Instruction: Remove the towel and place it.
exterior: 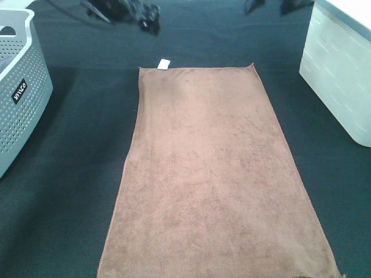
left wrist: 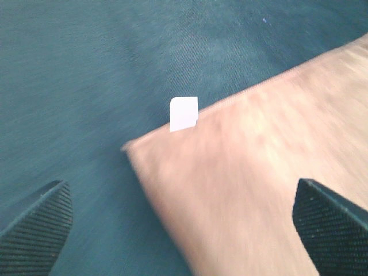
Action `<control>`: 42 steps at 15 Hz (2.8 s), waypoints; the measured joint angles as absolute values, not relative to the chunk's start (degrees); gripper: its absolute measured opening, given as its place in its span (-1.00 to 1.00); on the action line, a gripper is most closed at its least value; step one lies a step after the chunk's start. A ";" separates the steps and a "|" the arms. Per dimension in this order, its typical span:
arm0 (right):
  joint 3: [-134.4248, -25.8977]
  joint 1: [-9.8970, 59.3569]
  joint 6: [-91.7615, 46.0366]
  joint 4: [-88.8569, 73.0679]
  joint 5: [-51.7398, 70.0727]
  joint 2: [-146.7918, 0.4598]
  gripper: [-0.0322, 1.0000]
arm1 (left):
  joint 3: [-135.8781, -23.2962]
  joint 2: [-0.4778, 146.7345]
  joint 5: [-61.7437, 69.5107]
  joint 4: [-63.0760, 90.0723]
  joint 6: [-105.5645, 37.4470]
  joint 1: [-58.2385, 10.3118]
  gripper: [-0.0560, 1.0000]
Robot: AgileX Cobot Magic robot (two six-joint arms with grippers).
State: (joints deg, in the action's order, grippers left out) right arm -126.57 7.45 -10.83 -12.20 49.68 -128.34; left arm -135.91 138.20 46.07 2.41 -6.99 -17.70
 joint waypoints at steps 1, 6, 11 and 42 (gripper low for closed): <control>-126.62 7.45 -10.49 -11.75 53.23 -125.25 0.64 | -135.91 135.50 48.99 1.60 -4.76 -16.73 0.98; -126.62 7.45 -6.30 -4.58 64.80 -115.51 0.64 | -135.96 126.91 66.69 -0.52 1.72 -8.25 0.98; -126.62 7.45 -3.21 -4.53 69.56 -111.21 0.64 | -132.98 122.67 69.44 -5.73 5.39 -7.45 0.98; -30.08 7.45 0.57 4.30 63.66 0.23 0.53 | -28.59 -0.23 60.22 -7.10 6.36 -7.45 0.98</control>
State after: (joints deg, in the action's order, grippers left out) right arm -30.08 7.45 0.57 4.30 63.66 0.23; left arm -28.59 -0.23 60.22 -7.10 6.36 -7.45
